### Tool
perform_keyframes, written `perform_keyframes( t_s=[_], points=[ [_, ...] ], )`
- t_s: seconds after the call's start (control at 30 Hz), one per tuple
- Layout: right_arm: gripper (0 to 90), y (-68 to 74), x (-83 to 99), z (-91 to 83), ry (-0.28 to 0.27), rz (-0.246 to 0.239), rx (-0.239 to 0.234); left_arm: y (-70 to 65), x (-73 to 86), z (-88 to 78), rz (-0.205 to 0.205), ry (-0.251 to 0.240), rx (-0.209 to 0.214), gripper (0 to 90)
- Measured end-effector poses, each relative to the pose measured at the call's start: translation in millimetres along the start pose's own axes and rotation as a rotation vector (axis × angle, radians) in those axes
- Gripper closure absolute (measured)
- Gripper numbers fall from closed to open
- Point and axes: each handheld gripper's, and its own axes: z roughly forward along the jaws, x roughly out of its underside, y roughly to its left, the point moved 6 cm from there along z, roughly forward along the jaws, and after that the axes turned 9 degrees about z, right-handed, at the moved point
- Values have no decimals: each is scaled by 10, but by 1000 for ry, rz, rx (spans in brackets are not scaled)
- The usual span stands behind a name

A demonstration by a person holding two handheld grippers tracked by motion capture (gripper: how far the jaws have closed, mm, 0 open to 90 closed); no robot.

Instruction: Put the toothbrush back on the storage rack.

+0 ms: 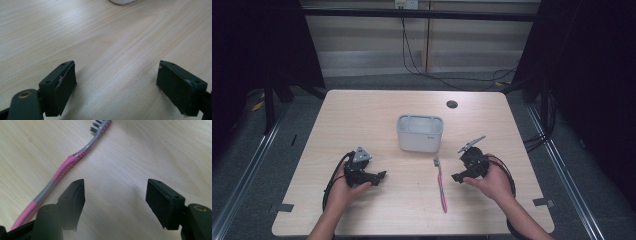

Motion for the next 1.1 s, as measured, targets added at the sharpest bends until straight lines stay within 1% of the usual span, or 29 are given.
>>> perform_keyframes(
  t_s=[0.1,0.2,0.33,0.43,0.57,0.67,0.73,0.8,0.93,1.1],
  points=[
    [342,52,-37,-5,10,-2,-13,-1,0,0,0,0,0,156],
    [356,101,-62,1,28,25,-37,2,0,-1,2,0,-1,156],
    [370,144,-78,24,59,47,-42,0,0,0,-1,0,0,156],
    [381,172,-101,32,70,64,-51,0,0,0,-1,0,0,156],
    [384,213,-130,51,83,67,-57,0,0,0,-1,-1,0,156],
    [385,237,-155,73,89,76,-60,2,0,-1,2,0,-1,156],
    [388,250,-178,84,88,71,-63,-1,0,0,-1,-1,0,156],
    [388,261,-201,95,89,79,-61,4,2,-3,6,2,-1,157],
    [393,266,-243,108,87,88,-61,1,1,-2,-1,0,2,157],
    [408,285,-285,193,97,105,-67,0,1,-2,-1,0,2,158]
  ],
)
